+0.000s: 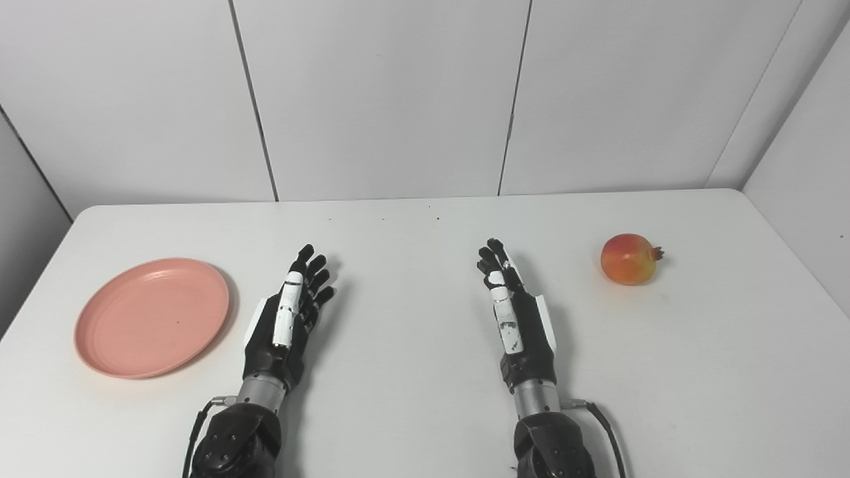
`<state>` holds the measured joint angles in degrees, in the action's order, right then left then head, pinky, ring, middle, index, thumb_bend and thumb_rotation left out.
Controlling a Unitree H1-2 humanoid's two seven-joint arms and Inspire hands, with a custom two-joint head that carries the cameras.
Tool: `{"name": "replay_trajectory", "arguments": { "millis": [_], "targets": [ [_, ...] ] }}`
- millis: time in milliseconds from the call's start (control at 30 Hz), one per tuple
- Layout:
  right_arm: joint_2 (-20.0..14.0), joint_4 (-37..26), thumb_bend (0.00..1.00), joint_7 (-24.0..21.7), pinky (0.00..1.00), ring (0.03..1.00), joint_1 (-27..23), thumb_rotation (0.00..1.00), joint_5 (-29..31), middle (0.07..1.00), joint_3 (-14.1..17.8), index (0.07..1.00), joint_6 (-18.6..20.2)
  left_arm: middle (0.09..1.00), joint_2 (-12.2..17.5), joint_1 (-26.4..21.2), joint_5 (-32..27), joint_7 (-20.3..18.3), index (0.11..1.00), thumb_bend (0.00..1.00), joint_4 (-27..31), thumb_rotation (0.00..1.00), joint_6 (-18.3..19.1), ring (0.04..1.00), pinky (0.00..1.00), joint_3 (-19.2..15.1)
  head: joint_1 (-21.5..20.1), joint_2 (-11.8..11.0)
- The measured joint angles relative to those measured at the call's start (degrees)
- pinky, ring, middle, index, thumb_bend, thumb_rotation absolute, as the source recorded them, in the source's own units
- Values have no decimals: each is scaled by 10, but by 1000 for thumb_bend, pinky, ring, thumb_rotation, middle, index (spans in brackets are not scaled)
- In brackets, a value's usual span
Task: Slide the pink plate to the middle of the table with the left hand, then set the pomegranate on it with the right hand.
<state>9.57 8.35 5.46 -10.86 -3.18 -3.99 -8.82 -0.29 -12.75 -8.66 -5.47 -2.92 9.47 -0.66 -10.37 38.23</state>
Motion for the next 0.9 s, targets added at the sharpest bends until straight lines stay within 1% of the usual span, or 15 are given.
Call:
{"name": "replay_trajectory", "arguments": {
  "millis": [233, 400, 500, 900],
  "targets": [
    [0, 0, 558, 0, 970, 922, 0, 941, 0, 917, 0, 925, 0, 972, 0, 0, 0, 0, 966, 393, 0, 1000, 0, 972, 975, 0, 0, -1],
    [0, 0, 571, 0, 979, 923, 0, 944, 0, 917, 0, 925, 0, 972, 0, 0, 0, 0, 965, 394, 0, 1000, 0, 973, 976, 0, 0, 0],
    [0, 0, 567, 0, 964, 915, 0, 940, 0, 911, 0, 921, 0, 974, 0, 0, 0, 0, 966, 391, 0, 1000, 0, 974, 977, 0, 0, 0],
    [0, 0, 570, 0, 962, 918, 0, 936, -1, 910, 0, 918, 0, 972, 0, 0, 0, 0, 966, 392, 0, 1000, 0, 973, 978, 0, 0, 1]
  ]
}}
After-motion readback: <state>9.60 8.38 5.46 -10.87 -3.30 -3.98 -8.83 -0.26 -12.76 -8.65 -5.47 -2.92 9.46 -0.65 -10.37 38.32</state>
